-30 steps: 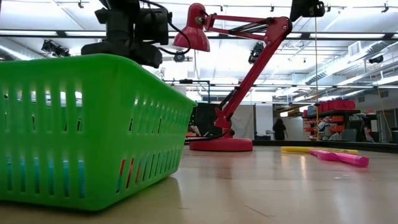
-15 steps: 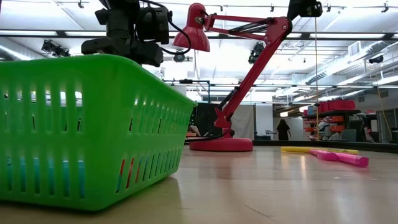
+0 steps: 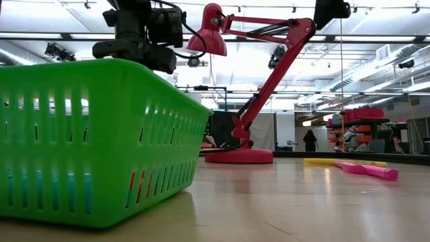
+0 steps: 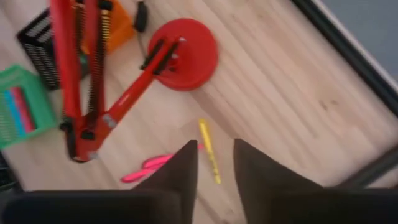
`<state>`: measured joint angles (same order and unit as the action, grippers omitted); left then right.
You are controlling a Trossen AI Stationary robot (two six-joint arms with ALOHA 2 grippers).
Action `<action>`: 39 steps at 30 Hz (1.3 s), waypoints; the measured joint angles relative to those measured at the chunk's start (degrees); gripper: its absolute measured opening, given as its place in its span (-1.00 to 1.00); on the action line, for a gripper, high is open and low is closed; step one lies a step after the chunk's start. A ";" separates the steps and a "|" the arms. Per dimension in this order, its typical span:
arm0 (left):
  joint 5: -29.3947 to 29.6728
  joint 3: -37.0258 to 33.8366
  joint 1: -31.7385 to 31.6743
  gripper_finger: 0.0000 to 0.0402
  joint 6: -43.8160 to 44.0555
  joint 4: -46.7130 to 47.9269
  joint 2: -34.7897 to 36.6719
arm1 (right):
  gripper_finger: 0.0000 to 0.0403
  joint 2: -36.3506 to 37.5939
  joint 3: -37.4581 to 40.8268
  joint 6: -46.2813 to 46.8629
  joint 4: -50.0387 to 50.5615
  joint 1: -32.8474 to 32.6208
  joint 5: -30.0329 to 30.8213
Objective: Pick & Place Markers
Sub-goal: Put the yellow pen into the orange bin
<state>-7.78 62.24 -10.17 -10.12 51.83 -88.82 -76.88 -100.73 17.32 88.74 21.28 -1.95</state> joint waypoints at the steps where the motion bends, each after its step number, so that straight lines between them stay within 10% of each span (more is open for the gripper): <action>1: -0.01 0.00 0.00 -0.22 0.69 0.02 0.00 | -0.39 0.00 0.16 0.13 -0.03 0.00 0.95; 12: -0.03 0.00 0.11 -0.21 5.43 0.84 0.00 | 0.11 0.13 7.69 -7.38 1.16 0.02 1.96; 39: -0.03 0.02 0.11 -0.21 6.48 0.98 -0.02 | 0.13 3.65 51.67 -5.51 -27.77 -6.57 1.67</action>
<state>-7.82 62.26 -10.07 -3.64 52.82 -88.84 -73.23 -49.06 11.81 60.97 14.71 -0.29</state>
